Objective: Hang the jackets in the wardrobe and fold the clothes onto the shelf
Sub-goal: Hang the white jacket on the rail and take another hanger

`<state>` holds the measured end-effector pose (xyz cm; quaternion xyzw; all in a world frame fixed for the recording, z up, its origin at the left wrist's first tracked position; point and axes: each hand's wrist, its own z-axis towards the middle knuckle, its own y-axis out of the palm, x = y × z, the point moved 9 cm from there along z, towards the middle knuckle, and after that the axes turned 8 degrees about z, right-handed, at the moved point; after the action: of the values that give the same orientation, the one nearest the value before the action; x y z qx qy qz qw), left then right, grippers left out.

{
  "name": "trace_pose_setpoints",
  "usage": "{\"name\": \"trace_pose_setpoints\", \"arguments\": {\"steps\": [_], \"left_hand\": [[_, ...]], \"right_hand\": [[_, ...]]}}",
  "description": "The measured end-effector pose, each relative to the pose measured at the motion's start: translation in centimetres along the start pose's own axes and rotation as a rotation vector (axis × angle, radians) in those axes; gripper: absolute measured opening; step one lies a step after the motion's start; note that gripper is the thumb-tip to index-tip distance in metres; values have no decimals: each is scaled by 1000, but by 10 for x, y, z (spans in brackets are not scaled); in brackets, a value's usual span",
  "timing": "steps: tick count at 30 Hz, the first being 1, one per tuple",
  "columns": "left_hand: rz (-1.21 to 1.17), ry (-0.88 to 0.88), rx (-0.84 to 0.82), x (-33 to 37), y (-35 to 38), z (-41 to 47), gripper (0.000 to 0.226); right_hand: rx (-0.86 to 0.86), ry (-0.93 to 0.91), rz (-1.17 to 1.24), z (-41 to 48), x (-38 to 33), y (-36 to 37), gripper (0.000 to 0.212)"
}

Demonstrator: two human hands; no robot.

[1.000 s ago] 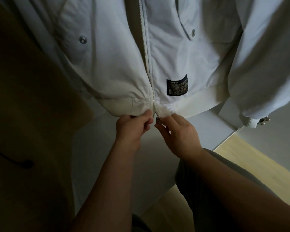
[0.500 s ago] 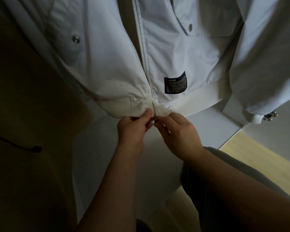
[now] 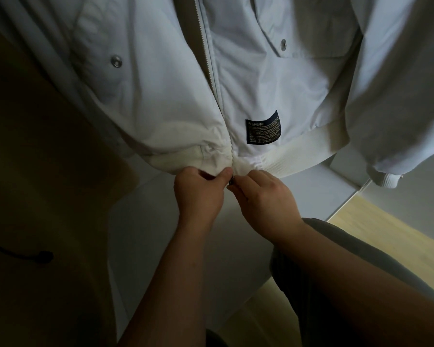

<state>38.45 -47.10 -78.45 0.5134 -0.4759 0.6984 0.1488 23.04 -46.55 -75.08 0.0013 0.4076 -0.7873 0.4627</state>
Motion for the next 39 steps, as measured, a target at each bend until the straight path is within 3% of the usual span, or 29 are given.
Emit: {"name": "trace_pose_setpoints", "arguments": {"steps": [7, 14, 20, 23, 27, 29, 33, 39], "left_hand": [[-33, -108, -83, -13, 0, 3, 26], [47, -68, -138, -11, -6, 9, 30], [116, -76, -295, -18, -8, 12, 31], [101, -53, -288, -23, -8, 14, 28], [-99, -120, -309, -30, 2, 9, 6], [-204, -123, -343, -29, 6, 9, 6], [-265, -69, -288, -24, 1, 13, 5], [-243, -195, -159, -39, 1, 23, 15]], "right_hand": [[26, 8, 18, 0, -2, -1, 19], [35, 9, 57, 0, -4, -2, 21], [-69, 9, 107, 0, -4, 8, 19], [-115, 17, 150, 0, -3, 15, 17], [-155, 21, 162, 6, -4, 19, 13], [-171, 21, 107, 14, -7, 20, 9], [-152, 11, 21, 51, -12, 13, 7], [-10, -23, -4, 78, -26, -23, 5]]}}
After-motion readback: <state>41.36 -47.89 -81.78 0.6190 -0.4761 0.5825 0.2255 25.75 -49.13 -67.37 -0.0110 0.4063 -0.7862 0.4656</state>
